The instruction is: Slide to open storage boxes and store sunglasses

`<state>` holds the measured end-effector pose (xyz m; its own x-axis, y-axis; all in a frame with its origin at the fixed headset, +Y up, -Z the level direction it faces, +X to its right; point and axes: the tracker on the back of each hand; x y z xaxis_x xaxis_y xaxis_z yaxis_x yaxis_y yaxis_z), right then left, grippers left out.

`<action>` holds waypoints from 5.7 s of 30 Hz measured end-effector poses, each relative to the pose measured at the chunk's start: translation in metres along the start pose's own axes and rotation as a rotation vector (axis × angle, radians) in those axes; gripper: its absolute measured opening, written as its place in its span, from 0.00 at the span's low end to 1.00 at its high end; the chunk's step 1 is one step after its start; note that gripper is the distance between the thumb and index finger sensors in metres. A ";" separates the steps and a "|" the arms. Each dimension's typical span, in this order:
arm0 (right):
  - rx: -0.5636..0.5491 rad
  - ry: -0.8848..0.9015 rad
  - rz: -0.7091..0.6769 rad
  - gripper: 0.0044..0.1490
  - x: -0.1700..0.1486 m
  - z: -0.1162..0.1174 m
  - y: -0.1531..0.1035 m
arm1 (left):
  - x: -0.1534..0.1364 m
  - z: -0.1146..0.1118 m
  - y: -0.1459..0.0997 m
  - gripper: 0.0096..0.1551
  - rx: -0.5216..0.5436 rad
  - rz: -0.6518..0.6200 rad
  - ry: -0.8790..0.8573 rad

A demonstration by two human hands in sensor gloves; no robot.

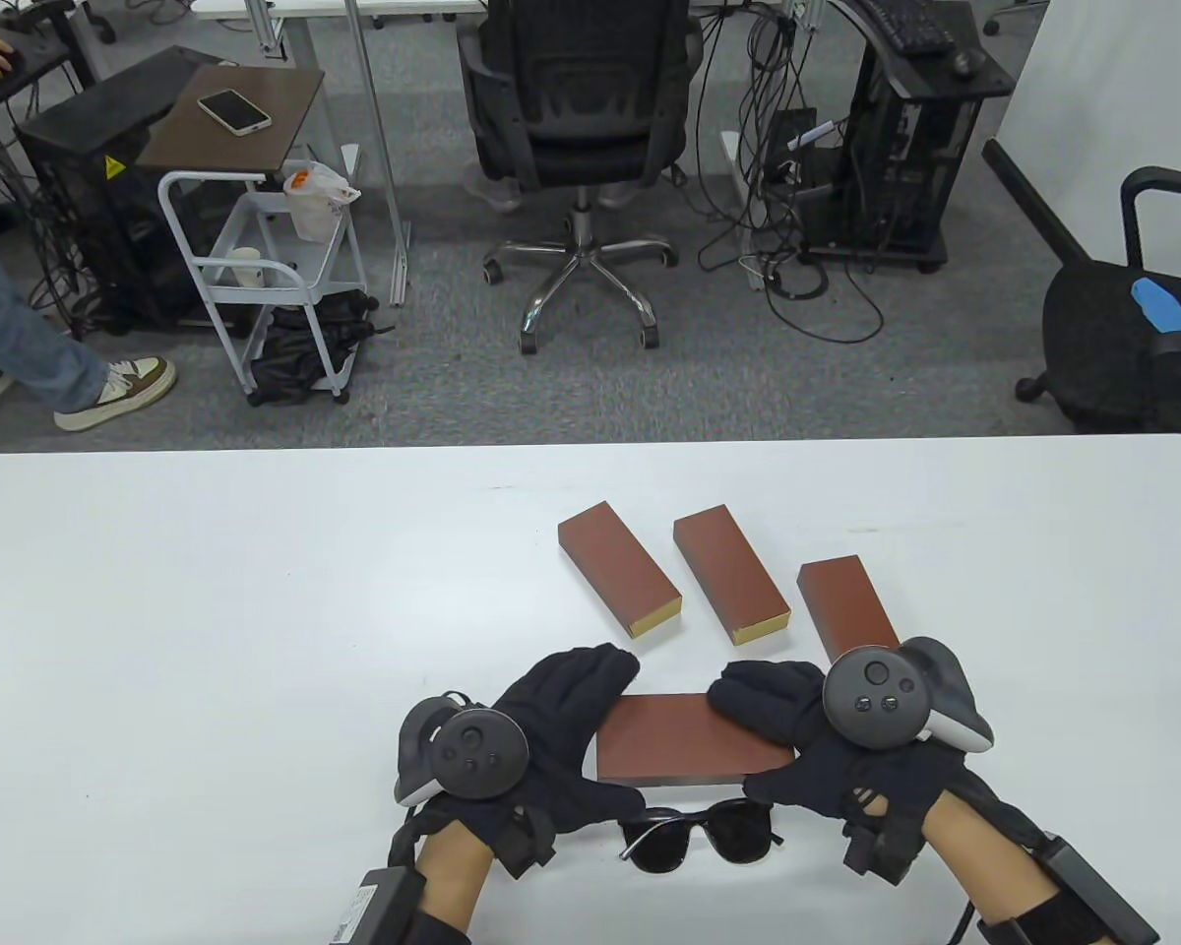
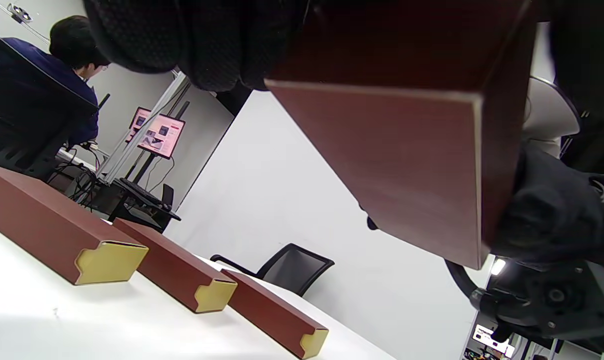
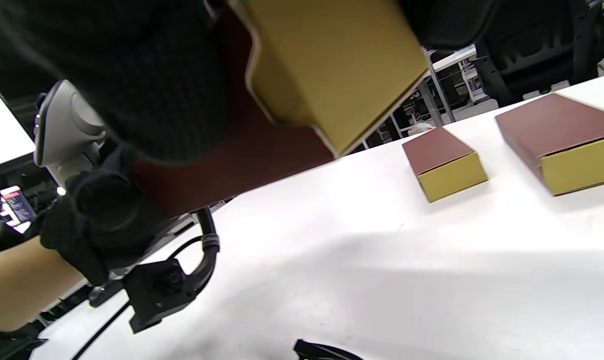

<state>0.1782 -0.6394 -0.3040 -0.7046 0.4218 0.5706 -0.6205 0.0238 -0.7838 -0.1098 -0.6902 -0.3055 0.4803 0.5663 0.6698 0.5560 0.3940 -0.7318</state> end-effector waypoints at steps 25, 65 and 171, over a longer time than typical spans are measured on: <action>-0.163 0.303 0.062 0.58 -0.048 0.032 -0.009 | -0.009 -0.007 0.004 0.58 -0.064 0.140 -0.101; -0.255 0.388 0.207 0.55 -0.110 0.009 -0.044 | -0.044 0.006 -0.012 0.58 -0.039 0.356 -0.239; -0.379 -0.956 0.239 0.23 0.029 -0.037 0.021 | -0.082 -0.014 -0.053 0.47 0.459 0.819 -0.995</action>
<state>0.1573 -0.5929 -0.3129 -0.8747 -0.4332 0.2171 -0.3976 0.3855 -0.8327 -0.1689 -0.7676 -0.3199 -0.2347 0.9511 -0.2010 -0.0158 -0.2105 -0.9775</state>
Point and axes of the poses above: the tracker on the back of each hand, its own x axis roughly to the thumb side, its own y axis roughly from the wrist to the fingertips, z = x × y, and after that the axes turned 7 degrees about -y, right-handed
